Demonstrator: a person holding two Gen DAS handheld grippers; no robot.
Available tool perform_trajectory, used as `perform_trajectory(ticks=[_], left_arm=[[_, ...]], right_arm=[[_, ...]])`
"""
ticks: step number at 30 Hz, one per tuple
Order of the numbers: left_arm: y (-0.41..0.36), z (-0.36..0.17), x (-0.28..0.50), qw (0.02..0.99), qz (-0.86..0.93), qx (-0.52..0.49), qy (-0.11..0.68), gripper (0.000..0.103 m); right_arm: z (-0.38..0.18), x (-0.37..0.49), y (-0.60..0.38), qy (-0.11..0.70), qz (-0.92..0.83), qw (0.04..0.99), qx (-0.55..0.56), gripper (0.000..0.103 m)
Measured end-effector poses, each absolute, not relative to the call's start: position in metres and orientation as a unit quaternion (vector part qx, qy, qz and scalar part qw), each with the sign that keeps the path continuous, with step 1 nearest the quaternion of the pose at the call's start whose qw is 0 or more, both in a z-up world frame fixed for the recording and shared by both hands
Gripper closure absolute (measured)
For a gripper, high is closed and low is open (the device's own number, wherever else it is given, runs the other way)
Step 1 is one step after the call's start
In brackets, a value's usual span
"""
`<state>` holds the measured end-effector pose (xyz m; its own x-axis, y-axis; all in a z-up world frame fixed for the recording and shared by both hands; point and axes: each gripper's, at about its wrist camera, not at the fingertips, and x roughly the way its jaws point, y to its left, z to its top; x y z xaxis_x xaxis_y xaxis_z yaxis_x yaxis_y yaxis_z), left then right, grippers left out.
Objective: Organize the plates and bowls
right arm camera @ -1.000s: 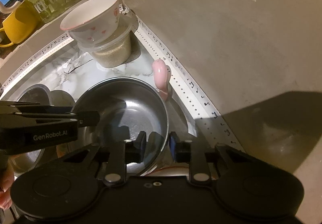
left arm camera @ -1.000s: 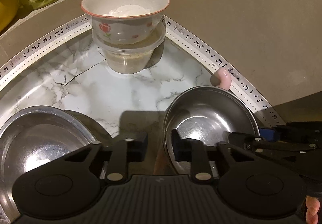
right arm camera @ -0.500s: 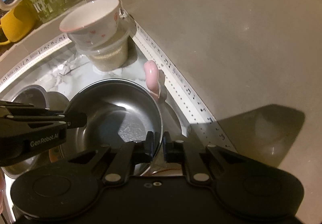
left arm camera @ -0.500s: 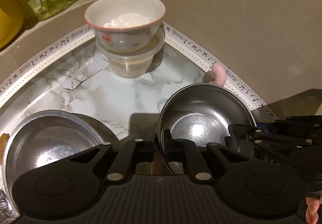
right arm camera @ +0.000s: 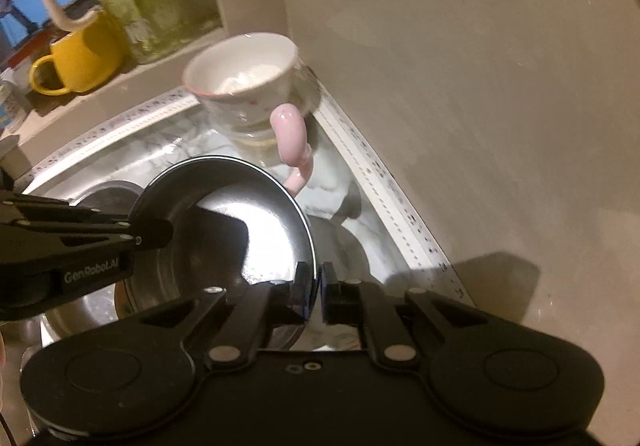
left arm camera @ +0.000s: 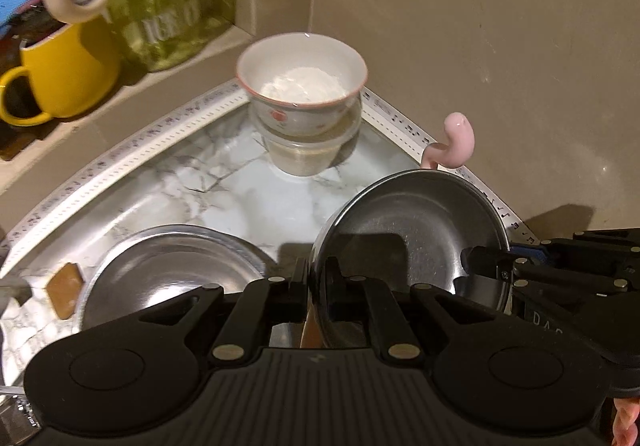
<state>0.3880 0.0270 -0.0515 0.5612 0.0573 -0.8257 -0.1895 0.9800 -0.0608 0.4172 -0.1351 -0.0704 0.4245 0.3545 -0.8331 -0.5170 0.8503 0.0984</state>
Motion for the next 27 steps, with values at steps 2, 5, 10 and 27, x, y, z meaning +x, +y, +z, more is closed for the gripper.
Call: perform_trajectory(ticks=[2, 5, 10, 27], left_arm=[[0.031, -0.045, 0.382, 0.882, 0.073, -0.071, 0.46, 0.096], [0.038, -0.036, 0.372, 0.883, 0.08, -0.065, 0.458, 0.096], [0.051, -0.023, 0.354, 0.882, 0.096, -0.058, 0.457, 0.096], [0.116, -0.05, 0.317, 0.85, 0.161, -0.049, 0.5, 0.096]], right_arm=[[-0.064, 0.413, -0.131, 0.465, 0.266, 0.84, -0.089, 0.096], [-0.057, 0.409, -0.123, 0.46, 0.275, 0.839, -0.091, 0.096], [-0.047, 0.398, -0.109, 0.458, 0.291, 0.834, -0.096, 0.097], [-0.058, 0.37, -0.026, 0.479, 0.359, 0.792, -0.119, 0.096]])
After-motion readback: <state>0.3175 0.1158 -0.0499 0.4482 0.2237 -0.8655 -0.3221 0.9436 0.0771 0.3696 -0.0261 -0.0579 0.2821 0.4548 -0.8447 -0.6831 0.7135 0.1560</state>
